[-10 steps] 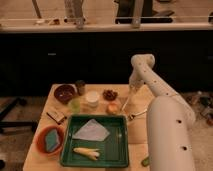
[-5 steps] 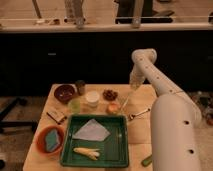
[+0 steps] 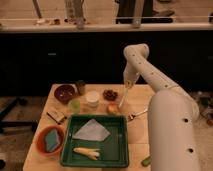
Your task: Place brush in purple bowl
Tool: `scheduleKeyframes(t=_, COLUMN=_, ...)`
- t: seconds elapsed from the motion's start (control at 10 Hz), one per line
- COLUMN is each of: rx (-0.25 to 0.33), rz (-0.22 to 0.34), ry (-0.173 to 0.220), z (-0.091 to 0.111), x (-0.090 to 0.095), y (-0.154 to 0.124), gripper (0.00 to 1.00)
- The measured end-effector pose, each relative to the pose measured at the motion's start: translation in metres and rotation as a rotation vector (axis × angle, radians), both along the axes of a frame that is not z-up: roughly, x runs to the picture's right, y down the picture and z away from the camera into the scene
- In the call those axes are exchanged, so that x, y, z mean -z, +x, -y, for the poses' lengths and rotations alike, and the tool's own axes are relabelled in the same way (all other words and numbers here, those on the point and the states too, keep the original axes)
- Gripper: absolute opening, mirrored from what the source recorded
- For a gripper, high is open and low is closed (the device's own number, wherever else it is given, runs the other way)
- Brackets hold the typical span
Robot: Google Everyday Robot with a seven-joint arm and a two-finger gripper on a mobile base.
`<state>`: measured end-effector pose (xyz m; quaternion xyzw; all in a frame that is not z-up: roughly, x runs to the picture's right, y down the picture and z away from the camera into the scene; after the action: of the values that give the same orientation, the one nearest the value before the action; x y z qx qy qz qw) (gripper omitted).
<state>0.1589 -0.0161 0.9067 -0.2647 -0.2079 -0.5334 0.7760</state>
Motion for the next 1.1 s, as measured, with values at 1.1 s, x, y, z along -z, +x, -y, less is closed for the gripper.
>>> scheduleKeyframes(t=1.1, rx=0.21, rz=0.212, ry=0.035, z=-0.02, x=0.072, y=-0.117, gripper=0.0)
